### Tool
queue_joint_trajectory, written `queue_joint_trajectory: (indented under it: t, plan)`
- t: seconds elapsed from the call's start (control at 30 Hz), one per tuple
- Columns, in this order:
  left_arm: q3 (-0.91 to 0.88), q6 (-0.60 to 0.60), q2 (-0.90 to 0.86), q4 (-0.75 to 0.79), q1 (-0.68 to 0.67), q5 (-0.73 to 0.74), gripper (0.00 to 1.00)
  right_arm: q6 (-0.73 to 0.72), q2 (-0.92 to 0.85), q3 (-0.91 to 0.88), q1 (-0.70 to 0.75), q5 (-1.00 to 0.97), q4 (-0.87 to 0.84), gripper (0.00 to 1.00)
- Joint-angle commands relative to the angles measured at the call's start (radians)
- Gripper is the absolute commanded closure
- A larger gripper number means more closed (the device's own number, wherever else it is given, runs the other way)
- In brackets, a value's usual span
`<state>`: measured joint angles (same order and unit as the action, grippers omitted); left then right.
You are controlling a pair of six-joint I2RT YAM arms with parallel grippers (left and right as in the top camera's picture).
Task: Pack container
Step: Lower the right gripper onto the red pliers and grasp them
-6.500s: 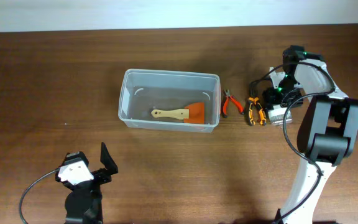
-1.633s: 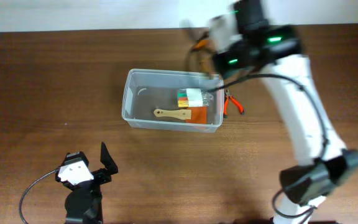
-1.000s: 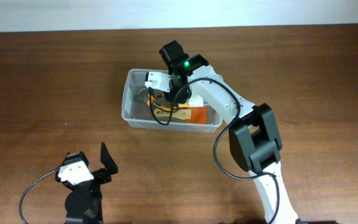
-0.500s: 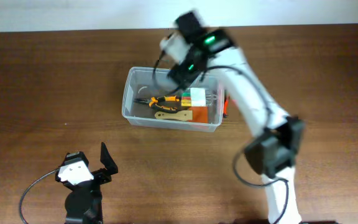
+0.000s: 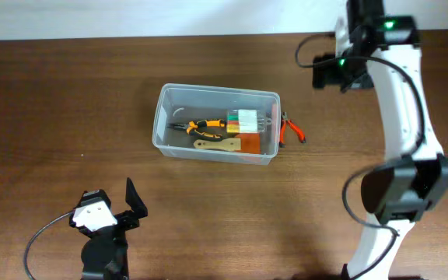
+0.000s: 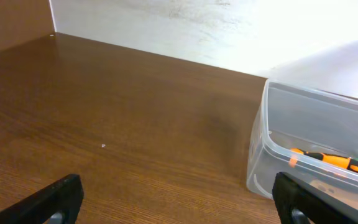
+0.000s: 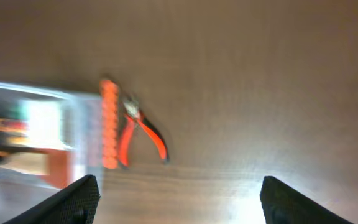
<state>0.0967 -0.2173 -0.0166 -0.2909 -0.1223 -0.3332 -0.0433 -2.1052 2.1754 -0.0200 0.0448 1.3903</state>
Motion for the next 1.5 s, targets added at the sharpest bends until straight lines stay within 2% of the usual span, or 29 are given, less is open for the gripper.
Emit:
queue_joint_trajectory:
  t: [0.0, 0.13, 0.23, 0.33, 0.43, 0.5, 0.57, 0.83, 1.4, 1.47]
  plan:
    - [-0.004, 0.009, 0.005, -0.001, -0.004, -0.004, 0.01, -0.044, -0.019, -0.201, 0.000, 0.004, -0.091, 0.17]
    - [-0.004, 0.009, 0.005, -0.001, -0.004, -0.004, 0.01, -0.043, -0.028, -0.378, -0.001, 0.035, -0.227, 0.21]
    - [-0.004, 0.009, 0.005, -0.001, -0.004, -0.004, 0.01, -0.039, -0.028, -0.454, 0.001, 0.098, -0.290, 0.27]
    - [-0.004, 0.009, 0.005, -0.001, -0.004, -0.004, 0.01, 0.028, -0.028, -0.521, -0.005, 0.166, -0.343, 0.27]
    - [-0.004, 0.009, 0.005, -0.001, -0.004, -0.004, 0.01, 0.032, -0.028, -0.582, -0.008, 0.170, -0.399, 0.27]
    - [-0.004, 0.009, 0.005, -0.001, -0.004, -0.004, 0.01, 0.032, -0.028, -0.634, -0.007, 0.169, -0.441, 0.32]
    - [-0.003, 0.009, 0.005, -0.001, -0.004, -0.004, 0.01, 0.032, -0.028, -0.651, -0.008, 0.169, -0.454, 0.40]
    - [-0.004, 0.009, 0.005, -0.001, -0.004, -0.004, 0.01, 0.026, -0.028, -0.656, -0.009, 0.130, -0.455, 0.53]
    - [-0.004, 0.009, 0.005, -0.001, -0.004, -0.004, 0.01, 0.005, -0.028, -0.657, -0.084, -0.024, -0.463, 0.53]
    - [-0.004, 0.009, 0.005, -0.001, -0.004, -0.004, 0.01, 0.005, -0.028, -0.657, -0.084, -0.024, -0.459, 0.72]
